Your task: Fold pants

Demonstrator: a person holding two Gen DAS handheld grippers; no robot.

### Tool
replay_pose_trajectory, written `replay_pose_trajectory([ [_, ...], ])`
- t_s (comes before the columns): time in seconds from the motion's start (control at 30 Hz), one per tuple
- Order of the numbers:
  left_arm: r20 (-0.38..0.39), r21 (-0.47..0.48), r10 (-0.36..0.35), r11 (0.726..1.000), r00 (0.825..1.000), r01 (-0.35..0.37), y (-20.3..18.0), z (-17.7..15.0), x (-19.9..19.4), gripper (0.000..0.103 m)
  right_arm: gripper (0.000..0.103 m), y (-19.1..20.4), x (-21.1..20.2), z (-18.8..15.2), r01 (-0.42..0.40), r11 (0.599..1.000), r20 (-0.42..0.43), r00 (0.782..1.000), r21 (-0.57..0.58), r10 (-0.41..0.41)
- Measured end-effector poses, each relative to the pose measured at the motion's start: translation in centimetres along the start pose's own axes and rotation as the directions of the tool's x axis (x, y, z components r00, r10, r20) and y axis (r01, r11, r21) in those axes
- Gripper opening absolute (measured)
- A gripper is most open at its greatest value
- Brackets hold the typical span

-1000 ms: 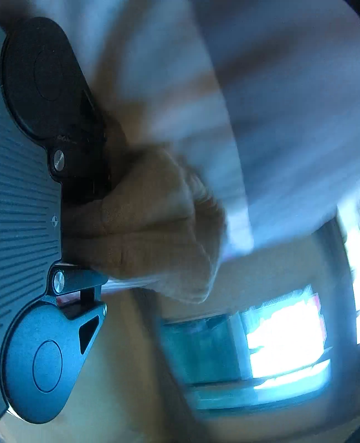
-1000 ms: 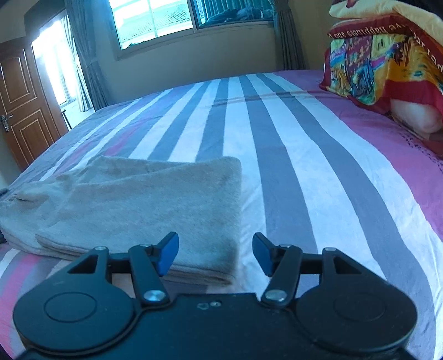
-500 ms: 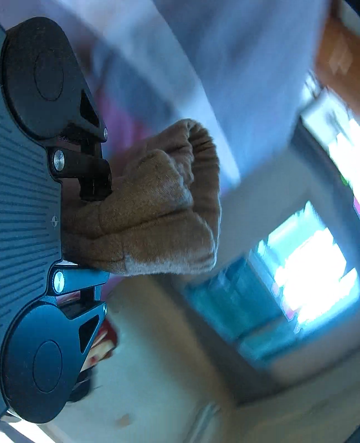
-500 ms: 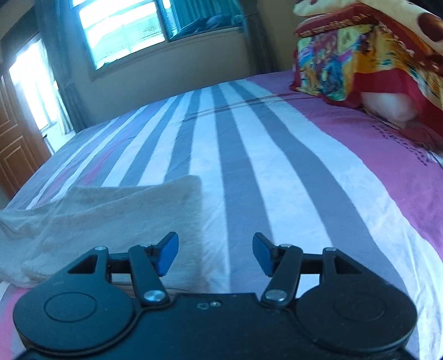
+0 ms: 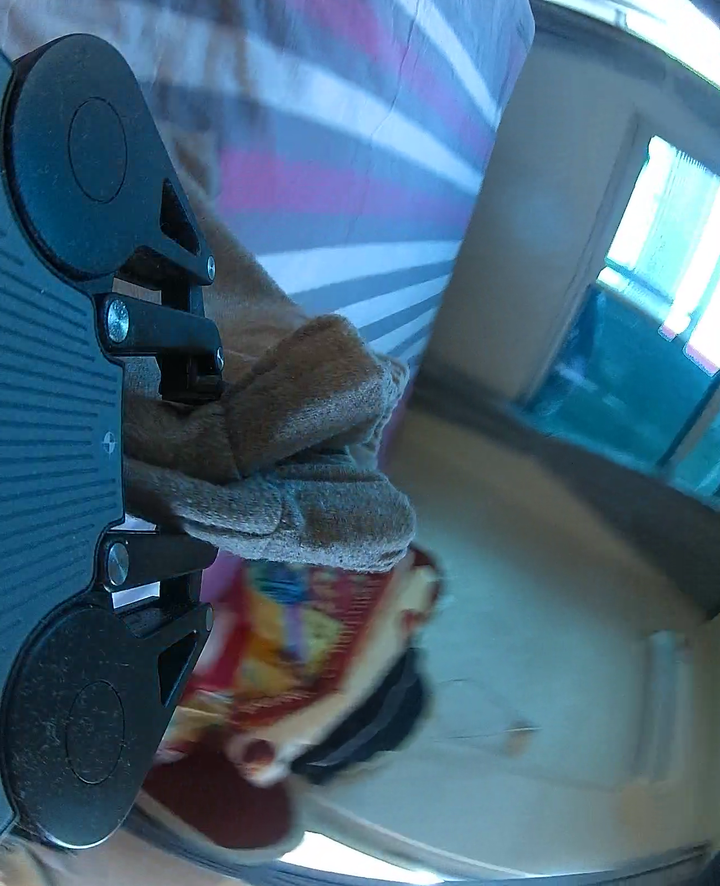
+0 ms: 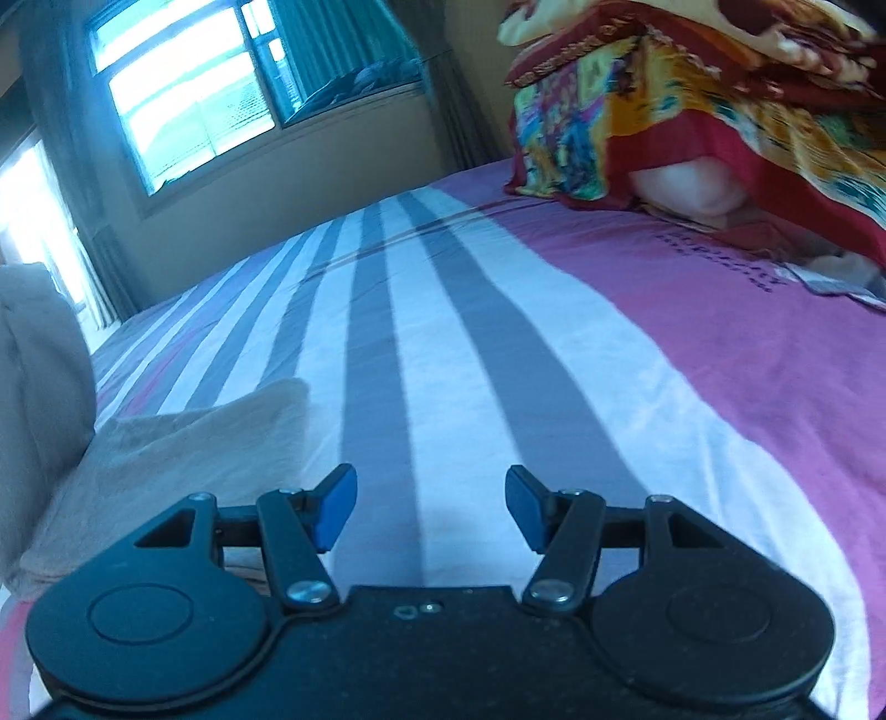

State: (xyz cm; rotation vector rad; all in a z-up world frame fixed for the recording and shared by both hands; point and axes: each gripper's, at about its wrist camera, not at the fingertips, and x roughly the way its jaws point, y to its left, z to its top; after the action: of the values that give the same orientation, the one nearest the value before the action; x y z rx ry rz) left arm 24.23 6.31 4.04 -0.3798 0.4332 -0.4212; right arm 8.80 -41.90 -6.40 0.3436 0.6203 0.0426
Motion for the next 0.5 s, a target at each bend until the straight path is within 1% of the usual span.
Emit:
replay_pose_trajectory([
  [0.1,-0.073,0.053,0.016,0.999,0.997,-0.012,-2.9,-1.9,1.6,0.026,0.059,-1.1,-0.3,-0.2,0.003,1.000,0.003,1.000,0.018,-0.003],
  [0.17,-0.120,0.083,0.026,0.996,0.992,-0.016,-3.9,-2.6,3.6,0.026,0.059,-1.8,-0.3,-0.5,0.002,1.000,0.003,1.000,0.029,-0.002],
  [0.23,-0.160,0.124,0.031,0.992,0.987,-0.011,-4.7,-4.2,4.9,0.026,0.059,-2.4,-0.4,-0.8,0.002,0.999,0.000,1.000,0.042,-0.002],
  [0.3,-0.205,0.163,0.028,0.987,0.978,0.006,-5.6,-6.0,6.2,0.026,0.059,-3.0,-0.3,-1.0,0.003,0.998,-0.003,1.000,0.055,-0.003],
  [0.33,-0.230,0.181,0.029,0.983,0.973,0.013,-6.5,-7.5,6.8,0.026,0.058,-3.4,-0.4,-1.2,0.003,0.998,-0.004,1.000,0.062,-0.002],
  [0.43,-0.289,0.234,0.037,0.972,0.957,0.033,-8.6,-9.3,9.1,0.026,0.058,-4.2,-0.4,-1.7,-0.006,0.997,-0.003,1.000,0.078,0.007],
  [0.5,-0.323,0.288,0.053,0.957,0.945,0.045,-10.0,-10.7,10.4,0.026,0.058,-4.4,-0.6,-2.0,-0.013,0.996,0.002,1.000,0.083,0.013],
])
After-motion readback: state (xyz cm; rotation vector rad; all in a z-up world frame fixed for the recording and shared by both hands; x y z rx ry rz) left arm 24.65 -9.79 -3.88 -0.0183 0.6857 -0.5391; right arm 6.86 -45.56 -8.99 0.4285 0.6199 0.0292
